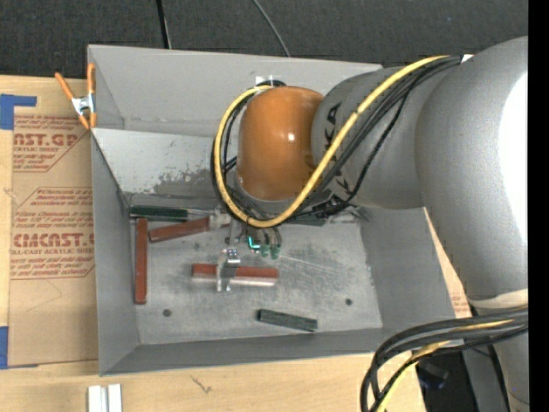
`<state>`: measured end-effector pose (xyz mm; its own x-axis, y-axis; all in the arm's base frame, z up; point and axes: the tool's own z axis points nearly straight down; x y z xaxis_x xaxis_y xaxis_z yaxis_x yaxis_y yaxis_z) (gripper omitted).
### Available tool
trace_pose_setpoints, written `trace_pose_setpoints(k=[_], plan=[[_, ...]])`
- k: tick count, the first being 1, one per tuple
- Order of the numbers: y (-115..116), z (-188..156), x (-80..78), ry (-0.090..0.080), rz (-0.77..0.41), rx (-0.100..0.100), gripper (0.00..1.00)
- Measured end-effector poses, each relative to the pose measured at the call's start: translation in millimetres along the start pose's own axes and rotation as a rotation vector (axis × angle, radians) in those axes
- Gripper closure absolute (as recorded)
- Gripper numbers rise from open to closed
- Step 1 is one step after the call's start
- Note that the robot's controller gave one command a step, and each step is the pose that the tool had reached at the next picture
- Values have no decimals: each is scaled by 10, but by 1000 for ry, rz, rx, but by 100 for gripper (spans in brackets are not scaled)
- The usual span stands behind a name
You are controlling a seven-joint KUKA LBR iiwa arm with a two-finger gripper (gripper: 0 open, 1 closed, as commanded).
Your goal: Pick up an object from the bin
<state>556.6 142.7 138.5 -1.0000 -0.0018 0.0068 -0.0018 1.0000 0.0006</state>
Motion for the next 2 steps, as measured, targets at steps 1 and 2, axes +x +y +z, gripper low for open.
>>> trace_pose_setpoints(k=[1,2], plan=[[-5,-45,-19,-7,1,-1,0],[-20,623,-22,-26,-64,-4,100]])
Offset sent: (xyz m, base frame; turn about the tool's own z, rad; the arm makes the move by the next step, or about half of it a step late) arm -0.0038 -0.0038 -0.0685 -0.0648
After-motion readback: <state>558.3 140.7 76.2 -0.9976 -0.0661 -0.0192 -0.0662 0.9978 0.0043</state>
